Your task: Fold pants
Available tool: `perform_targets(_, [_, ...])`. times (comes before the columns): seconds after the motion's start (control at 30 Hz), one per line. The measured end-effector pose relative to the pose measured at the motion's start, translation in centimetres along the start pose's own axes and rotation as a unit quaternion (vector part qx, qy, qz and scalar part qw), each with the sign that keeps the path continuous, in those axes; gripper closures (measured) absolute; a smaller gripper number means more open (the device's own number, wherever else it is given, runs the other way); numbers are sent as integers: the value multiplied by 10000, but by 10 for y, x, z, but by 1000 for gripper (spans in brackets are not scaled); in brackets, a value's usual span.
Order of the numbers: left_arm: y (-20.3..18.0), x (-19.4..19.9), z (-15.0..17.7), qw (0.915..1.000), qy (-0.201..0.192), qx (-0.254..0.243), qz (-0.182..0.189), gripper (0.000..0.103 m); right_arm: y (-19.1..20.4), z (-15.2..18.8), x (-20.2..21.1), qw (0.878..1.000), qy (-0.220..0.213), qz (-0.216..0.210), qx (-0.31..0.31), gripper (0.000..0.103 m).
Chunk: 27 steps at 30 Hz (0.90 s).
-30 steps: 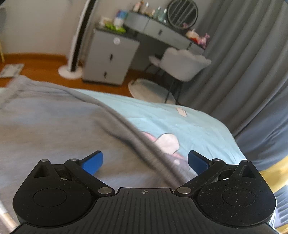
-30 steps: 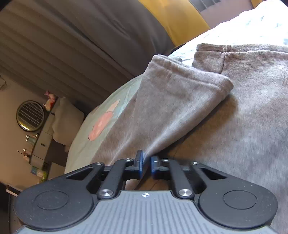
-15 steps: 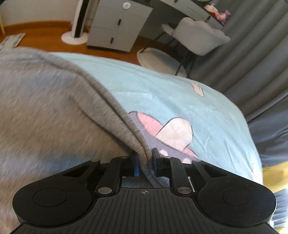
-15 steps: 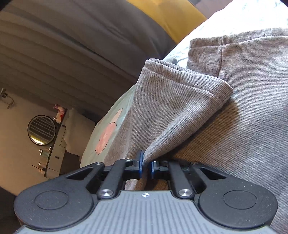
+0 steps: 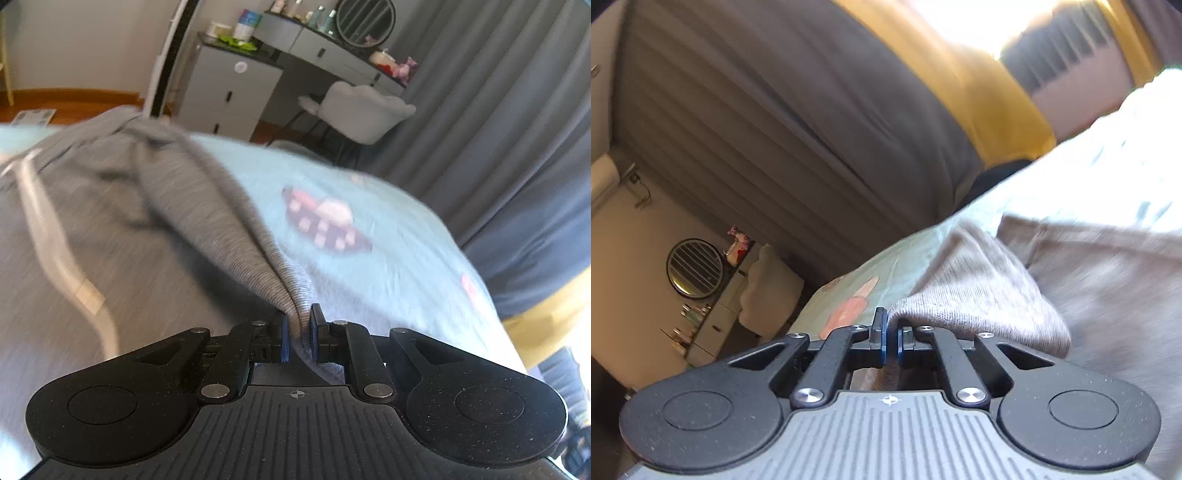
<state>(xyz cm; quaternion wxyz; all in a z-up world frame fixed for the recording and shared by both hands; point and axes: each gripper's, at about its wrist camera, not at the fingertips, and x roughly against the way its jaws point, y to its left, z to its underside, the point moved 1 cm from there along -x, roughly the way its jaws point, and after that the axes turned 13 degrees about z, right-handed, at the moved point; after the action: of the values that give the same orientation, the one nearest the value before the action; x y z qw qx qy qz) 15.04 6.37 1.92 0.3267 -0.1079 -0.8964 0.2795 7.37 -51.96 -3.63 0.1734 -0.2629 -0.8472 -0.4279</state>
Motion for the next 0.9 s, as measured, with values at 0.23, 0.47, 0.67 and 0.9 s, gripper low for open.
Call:
perform_targets(0.23, [15, 35, 69, 9991, 364, 84, -182, 86, -32, 1, 40, 9909, 253, 1064, 789, 98])
perform_targets(0.47, [27, 50, 69, 9993, 80, 60, -354, 59, -56, -1, 20, 9866, 883, 1313, 404, 70])
perform_targets(0.67, [30, 51, 73, 9995, 89, 28, -314, 54, -73, -19, 2, 9889, 912, 832, -826, 61])
perform_targets(0.9, [25, 54, 47, 9977, -188, -423, -496, 44, -29, -29, 27, 9859, -269, 1438, 817, 98])
